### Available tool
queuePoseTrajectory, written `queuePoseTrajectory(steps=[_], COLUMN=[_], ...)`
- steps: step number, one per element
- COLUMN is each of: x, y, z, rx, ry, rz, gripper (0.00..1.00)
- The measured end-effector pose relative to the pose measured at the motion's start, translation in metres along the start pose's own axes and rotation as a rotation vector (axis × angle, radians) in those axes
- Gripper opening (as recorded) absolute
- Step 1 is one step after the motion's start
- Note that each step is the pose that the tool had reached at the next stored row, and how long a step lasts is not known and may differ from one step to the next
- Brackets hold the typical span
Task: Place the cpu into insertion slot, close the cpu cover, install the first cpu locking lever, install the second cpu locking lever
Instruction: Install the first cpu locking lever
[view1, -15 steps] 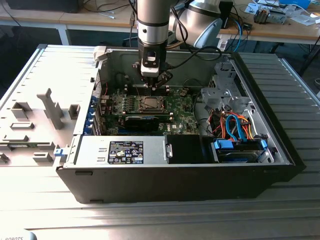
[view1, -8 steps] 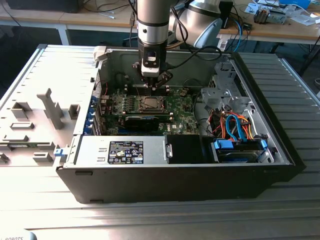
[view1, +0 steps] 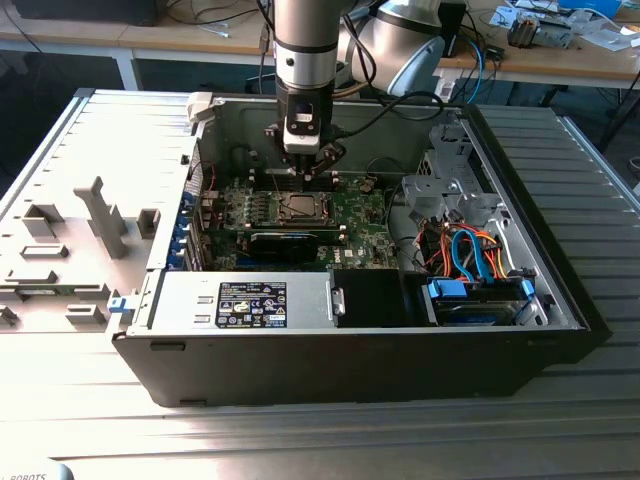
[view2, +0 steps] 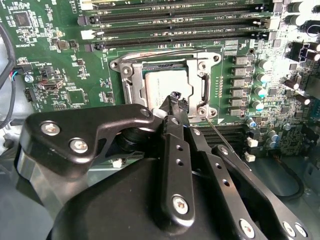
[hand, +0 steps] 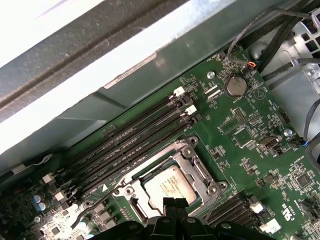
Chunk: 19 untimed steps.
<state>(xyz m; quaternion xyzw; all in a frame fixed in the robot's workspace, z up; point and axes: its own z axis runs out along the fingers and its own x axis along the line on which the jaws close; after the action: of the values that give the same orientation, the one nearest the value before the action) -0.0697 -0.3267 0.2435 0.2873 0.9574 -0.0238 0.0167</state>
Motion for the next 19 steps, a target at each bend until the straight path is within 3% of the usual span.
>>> queuePoseTrajectory(steps=[19], x=[0.0000], y=[0.0000], z=[0.0000], rx=[-0.0012], ry=[-0.0009], rz=[-0.025], gripper=[0.11])
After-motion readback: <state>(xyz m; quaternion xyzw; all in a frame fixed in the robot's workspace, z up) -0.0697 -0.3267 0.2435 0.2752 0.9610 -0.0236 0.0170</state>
